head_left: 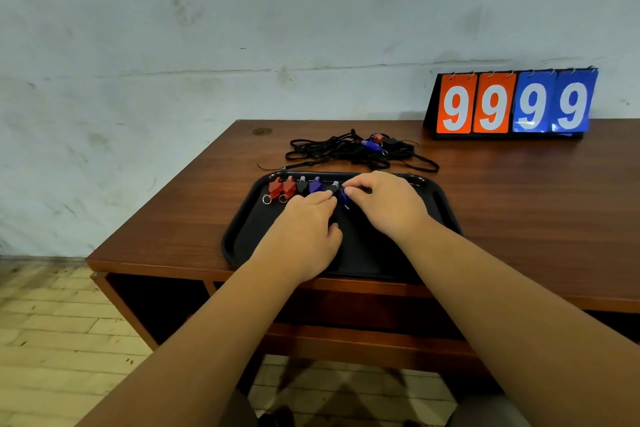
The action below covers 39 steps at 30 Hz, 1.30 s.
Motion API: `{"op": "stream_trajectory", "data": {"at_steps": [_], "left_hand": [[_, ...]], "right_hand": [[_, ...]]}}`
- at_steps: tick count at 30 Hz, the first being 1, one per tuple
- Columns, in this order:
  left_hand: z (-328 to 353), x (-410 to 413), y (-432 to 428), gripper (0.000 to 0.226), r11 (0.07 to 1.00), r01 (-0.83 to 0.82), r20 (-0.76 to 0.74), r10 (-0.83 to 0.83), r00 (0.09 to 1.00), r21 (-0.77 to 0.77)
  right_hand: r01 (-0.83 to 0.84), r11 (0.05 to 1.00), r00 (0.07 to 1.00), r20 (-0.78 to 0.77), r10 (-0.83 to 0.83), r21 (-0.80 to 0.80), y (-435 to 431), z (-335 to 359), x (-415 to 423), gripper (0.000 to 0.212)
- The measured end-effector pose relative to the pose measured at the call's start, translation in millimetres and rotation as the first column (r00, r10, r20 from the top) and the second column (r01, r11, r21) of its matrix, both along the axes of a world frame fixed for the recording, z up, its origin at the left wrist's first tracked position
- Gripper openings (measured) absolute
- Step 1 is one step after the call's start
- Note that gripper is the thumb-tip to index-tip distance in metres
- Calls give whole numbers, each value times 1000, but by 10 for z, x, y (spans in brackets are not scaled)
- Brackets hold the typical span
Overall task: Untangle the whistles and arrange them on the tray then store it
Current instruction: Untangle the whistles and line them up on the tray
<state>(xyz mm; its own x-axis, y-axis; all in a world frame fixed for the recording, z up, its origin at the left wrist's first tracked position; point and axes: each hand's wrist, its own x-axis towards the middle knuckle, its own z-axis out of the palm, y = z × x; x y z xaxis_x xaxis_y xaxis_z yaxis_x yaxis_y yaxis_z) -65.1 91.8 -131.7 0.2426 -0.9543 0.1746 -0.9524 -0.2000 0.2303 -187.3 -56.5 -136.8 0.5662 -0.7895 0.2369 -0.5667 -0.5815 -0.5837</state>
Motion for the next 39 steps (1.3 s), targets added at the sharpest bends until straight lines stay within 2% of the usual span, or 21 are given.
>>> {"op": "stream_trajectory", "data": {"at_steps": [10, 12, 17, 21, 39], "left_hand": [[50, -5, 6, 56, 999, 49, 46, -50, 998, 10], [55, -3, 12, 57, 999, 48, 46, -49, 998, 10], [60, -7, 31, 60, 999, 27, -20, -27, 999, -18], [59, 0, 34, 60, 1000, 3, -42, -3, 999, -3], [54, 12, 21, 64, 1000, -20, -72, 19, 997, -20]], "right_hand": [[-66, 997, 987, -152, 60, -36, -4, -1, 30, 40], [-67, 997, 988, -139, 62, -32, -9, -15, 30, 41], [-61, 997, 998, 8, 62, -47, 13, 1, -2, 36], [-97, 995, 995, -35, 96, -31, 50, 20, -19, 34], [-59, 998, 994, -89, 58, -9, 73, 18, 0, 49]]}}
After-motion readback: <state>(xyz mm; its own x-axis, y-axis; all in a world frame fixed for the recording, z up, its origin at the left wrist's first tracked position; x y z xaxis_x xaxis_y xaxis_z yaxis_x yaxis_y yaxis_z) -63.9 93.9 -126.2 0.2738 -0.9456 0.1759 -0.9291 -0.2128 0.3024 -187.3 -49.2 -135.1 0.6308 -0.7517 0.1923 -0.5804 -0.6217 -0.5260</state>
